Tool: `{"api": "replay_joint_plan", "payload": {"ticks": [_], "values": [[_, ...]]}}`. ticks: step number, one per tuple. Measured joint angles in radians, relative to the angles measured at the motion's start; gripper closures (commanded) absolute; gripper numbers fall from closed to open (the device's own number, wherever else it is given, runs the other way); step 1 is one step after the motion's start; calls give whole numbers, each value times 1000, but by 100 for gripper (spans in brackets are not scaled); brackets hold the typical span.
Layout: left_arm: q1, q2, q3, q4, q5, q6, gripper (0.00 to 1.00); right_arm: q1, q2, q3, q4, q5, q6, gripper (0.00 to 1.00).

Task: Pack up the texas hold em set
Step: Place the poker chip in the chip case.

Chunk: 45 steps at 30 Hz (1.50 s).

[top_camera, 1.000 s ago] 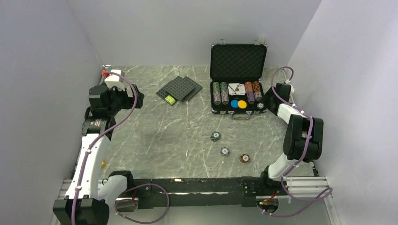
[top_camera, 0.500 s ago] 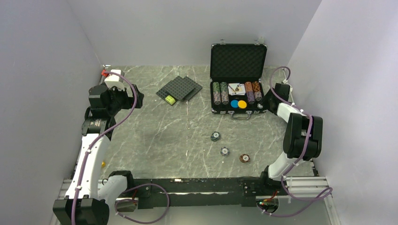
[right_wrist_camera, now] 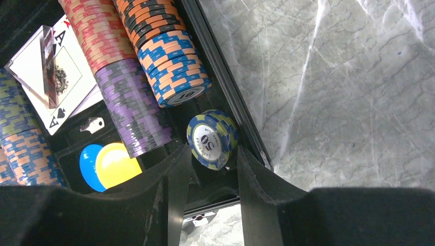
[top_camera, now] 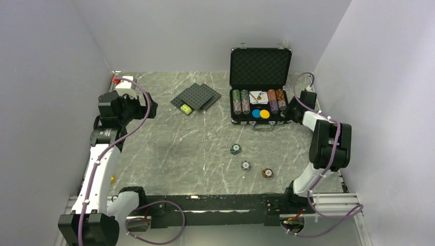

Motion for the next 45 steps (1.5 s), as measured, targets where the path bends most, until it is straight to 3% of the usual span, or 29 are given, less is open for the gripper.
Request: {"api": "replay_joint_plan", "payload": {"ticks": [8, 20, 45], "values": [[0, 18, 0, -5, 0, 0, 2, 0, -2, -20, 38, -2, -1, 60], [0, 34, 0, -9, 0, 0, 2, -2, -35, -68, 120, -3, 151, 61], [0, 36, 0, -11, 1, 0, 2, -8, 76, 14, 207, -6, 216, 61]]}}
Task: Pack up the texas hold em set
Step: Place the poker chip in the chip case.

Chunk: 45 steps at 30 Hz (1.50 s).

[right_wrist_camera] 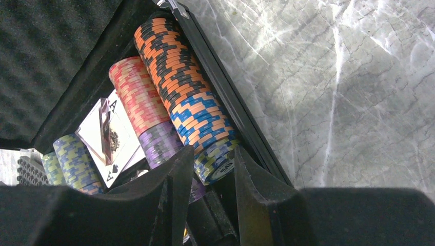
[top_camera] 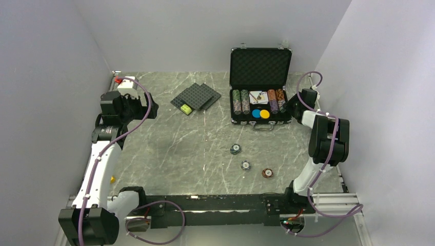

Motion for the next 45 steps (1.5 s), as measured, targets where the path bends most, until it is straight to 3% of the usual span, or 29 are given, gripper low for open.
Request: {"api": "replay_joint_plan", "payload": {"ticks": [9, 18, 45], "values": [[0, 0, 0, 0, 0, 0, 2, 6, -31, -11, -5, 12, 1, 47], [0, 0, 0, 0, 1, 0, 2, 10, -136, -55, -31, 41, 6, 41], [0, 0, 0, 0, 1, 0, 2, 12, 0, 26, -58, -48, 79, 40]]}}
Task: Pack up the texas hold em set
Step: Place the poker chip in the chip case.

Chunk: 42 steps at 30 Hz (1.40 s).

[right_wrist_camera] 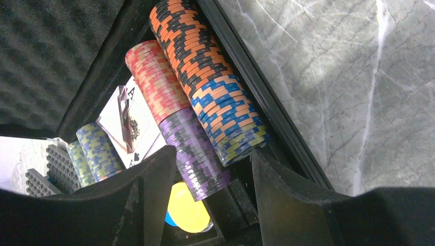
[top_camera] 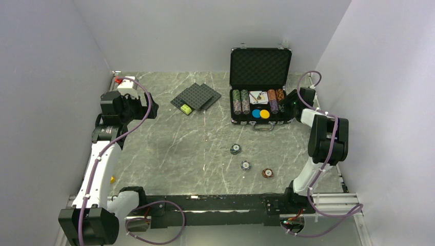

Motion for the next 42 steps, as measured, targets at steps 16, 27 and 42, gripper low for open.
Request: {"api": "replay_joint_plan", "payload": {"ticks": [16, 27, 42], "values": [[0, 0, 0, 0, 0, 0, 2, 0, 24, 30, -31, -1, 13, 32], [0, 0, 0, 0, 0, 0, 2, 4, -74, -18, -35, 54, 5, 21], [-121, 1, 0, -2, -26, 3, 1, 17, -422, -122, -203, -35, -224, 21]]}}
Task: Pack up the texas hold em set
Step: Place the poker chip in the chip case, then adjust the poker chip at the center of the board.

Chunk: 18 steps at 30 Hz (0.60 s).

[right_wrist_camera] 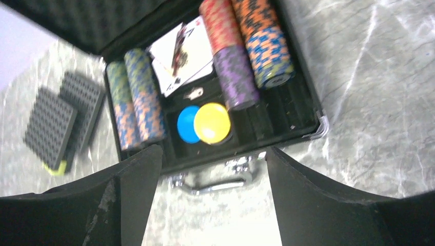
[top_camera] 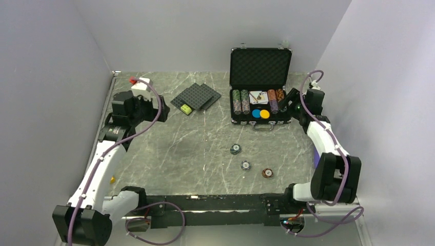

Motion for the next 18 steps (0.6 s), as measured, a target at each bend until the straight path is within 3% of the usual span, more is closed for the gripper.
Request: {"api": "replay_joint_plan", "payload": {"ticks": [4, 9, 13, 18], "values": [[-138, 29, 0, -2, -32, 6, 1, 64, -75, -7, -96, -51, -93, 21], [-300, 122, 0, -8, -22, 5, 1, 300, -115, -35, -186, -57, -176, 20], [-315, 192, 1, -21, 5, -3, 1, 520, -115, -87, -215, -29, -209, 18], [-314, 194, 2, -40, -1, -3, 2, 667, -76, -98, -254, 49, -256, 18]]}}
